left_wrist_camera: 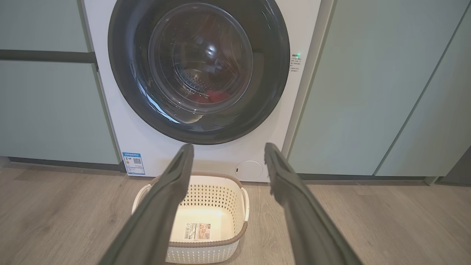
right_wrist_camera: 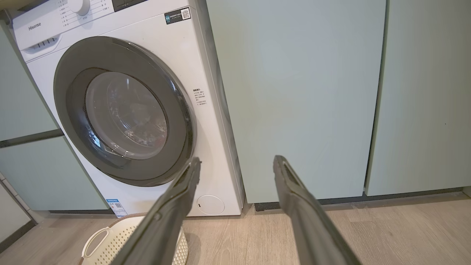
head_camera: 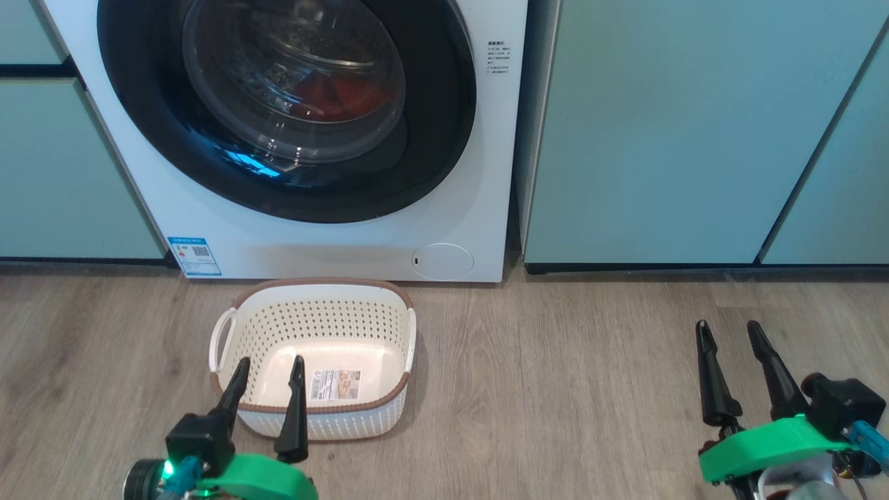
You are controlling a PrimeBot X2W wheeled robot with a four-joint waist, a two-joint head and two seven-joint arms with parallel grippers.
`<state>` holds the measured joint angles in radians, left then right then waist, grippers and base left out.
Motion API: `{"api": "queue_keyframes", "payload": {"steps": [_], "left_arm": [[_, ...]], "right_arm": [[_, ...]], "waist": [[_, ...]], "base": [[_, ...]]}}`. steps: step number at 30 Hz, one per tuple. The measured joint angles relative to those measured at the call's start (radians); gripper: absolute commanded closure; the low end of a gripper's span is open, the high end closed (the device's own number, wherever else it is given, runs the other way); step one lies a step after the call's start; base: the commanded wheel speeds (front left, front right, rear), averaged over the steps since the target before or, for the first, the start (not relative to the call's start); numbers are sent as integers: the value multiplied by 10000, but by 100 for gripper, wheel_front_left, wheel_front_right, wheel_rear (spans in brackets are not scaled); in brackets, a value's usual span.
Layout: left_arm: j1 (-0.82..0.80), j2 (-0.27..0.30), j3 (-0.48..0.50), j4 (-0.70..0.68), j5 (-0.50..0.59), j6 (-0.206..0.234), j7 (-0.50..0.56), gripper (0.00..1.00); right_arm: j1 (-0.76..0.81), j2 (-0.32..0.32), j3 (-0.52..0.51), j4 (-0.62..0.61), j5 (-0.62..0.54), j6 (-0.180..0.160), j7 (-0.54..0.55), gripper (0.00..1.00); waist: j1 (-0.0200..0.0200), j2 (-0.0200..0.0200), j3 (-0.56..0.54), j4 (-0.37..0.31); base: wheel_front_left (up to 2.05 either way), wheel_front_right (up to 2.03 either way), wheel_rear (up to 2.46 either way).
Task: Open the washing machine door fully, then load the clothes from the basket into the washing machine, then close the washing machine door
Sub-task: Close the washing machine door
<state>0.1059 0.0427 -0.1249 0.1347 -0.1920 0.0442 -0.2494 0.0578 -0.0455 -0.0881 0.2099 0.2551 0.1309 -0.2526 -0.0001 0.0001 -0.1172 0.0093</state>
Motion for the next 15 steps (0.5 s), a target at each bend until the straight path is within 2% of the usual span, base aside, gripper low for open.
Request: {"api": "queue_keyframes", "payload": {"steps": [15], "left_arm": [[88,2,-4,155,-280,-238,0,0]], "right_arm": [[172,0,31,0,0,0,0,0]], "waist": [[0,0,-79,-15]], "base": [[0,0,0]]}}
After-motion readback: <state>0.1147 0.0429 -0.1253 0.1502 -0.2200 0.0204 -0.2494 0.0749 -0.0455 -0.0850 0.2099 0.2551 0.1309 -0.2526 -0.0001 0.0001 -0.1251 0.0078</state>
